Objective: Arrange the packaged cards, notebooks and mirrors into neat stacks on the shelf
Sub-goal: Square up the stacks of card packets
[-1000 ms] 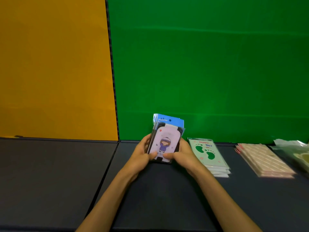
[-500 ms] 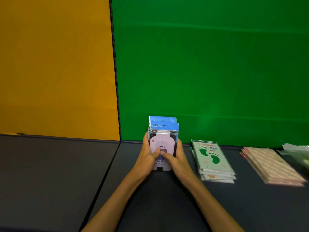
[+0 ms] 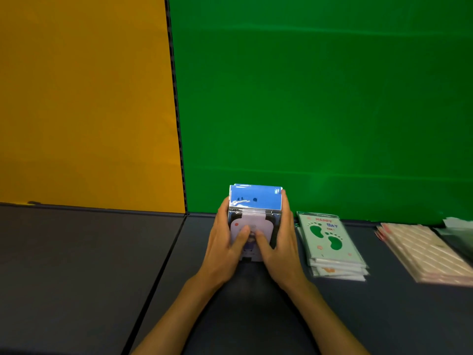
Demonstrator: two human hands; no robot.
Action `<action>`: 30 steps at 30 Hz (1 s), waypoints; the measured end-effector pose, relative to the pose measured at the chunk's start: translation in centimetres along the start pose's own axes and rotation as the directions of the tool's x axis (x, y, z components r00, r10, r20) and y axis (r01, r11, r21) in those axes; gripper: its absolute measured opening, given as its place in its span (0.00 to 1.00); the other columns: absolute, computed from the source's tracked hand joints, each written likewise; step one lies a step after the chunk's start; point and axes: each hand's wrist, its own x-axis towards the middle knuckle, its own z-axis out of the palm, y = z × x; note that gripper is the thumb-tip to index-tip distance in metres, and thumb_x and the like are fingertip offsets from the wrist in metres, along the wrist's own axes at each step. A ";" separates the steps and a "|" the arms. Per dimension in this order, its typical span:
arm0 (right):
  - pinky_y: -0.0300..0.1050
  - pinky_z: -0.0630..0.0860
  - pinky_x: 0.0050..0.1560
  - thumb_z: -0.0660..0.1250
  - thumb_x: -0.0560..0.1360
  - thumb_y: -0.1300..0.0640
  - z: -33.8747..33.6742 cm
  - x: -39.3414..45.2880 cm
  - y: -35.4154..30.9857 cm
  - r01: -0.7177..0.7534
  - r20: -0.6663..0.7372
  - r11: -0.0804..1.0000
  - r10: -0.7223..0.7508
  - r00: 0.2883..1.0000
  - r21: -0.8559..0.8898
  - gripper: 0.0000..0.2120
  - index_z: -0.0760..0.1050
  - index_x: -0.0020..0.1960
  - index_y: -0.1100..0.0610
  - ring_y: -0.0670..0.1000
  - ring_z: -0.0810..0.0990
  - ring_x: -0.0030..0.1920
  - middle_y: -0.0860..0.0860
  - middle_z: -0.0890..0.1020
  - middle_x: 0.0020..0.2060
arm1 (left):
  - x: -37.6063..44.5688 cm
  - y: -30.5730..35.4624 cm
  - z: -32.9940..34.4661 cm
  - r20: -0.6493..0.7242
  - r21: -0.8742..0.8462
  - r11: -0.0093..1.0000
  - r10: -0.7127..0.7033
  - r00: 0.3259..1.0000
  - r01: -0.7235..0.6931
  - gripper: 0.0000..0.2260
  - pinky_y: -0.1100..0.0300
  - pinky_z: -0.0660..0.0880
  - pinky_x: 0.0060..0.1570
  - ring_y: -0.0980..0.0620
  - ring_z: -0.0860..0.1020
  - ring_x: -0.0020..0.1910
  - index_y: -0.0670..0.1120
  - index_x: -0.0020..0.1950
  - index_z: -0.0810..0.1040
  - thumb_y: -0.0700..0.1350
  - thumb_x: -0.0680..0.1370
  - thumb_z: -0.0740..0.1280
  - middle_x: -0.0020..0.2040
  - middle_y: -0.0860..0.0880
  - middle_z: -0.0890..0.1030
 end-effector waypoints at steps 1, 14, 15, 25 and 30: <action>0.31 0.62 0.70 0.66 0.76 0.54 -0.1 0.0 -0.1 0.016 0.005 1.000 -0.016 1.000 0.003 0.40 0.47 0.81 0.50 0.38 0.61 0.74 0.39 0.59 0.76 | 0.0 0.3 0.1 -0.024 0.010 1.000 0.020 1.000 -0.020 0.32 0.44 0.70 0.69 0.50 0.70 0.72 0.52 0.80 0.54 0.57 0.80 0.63 0.75 0.49 0.68; 0.32 0.75 0.55 0.65 0.80 0.60 0.1 -0.3 1.1 -0.146 0.116 0.986 0.136 0.984 0.082 0.20 0.62 0.68 0.50 0.36 0.79 0.56 0.40 0.77 0.59 | 0.0 -0.2 0.7 0.104 -0.137 0.987 -0.075 0.992 0.089 0.36 0.45 0.69 0.71 0.52 0.70 0.72 0.59 0.80 0.48 0.59 0.79 0.66 0.76 0.50 0.67; 0.30 0.75 0.54 0.65 0.80 0.60 0.1 -0.3 1.2 -0.147 0.121 0.986 0.137 0.983 0.083 0.21 0.61 0.68 0.50 0.36 0.79 0.56 0.39 0.77 0.59 | 0.0 -0.4 0.5 0.127 -0.134 0.986 -0.084 0.988 0.101 0.37 0.45 0.69 0.71 0.53 0.71 0.72 0.62 0.79 0.47 0.61 0.78 0.66 0.76 0.50 0.67; 0.42 0.77 0.59 0.64 0.81 0.51 0.1 1.2 0.7 -0.244 0.178 0.969 0.234 0.956 0.033 0.23 0.61 0.73 0.49 0.43 0.80 0.58 0.45 0.79 0.61 | 0.6 0.2 -0.4 0.165 0.020 0.996 -0.089 0.982 0.086 0.33 0.54 0.75 0.64 0.58 0.75 0.66 0.66 0.77 0.47 0.59 0.79 0.64 0.72 0.54 0.72; 0.56 0.78 0.60 0.67 0.72 0.42 0.3 4.0 0.8 -0.474 0.302 0.881 0.449 0.841 0.010 0.20 0.72 0.63 0.46 0.49 0.82 0.55 0.46 0.82 0.57 | 2.1 0.5 -1.6 0.189 -0.084 0.917 -0.371 0.909 0.391 0.24 0.48 0.80 0.57 0.54 0.83 0.54 0.57 0.70 0.64 0.56 0.78 0.69 0.60 0.53 0.82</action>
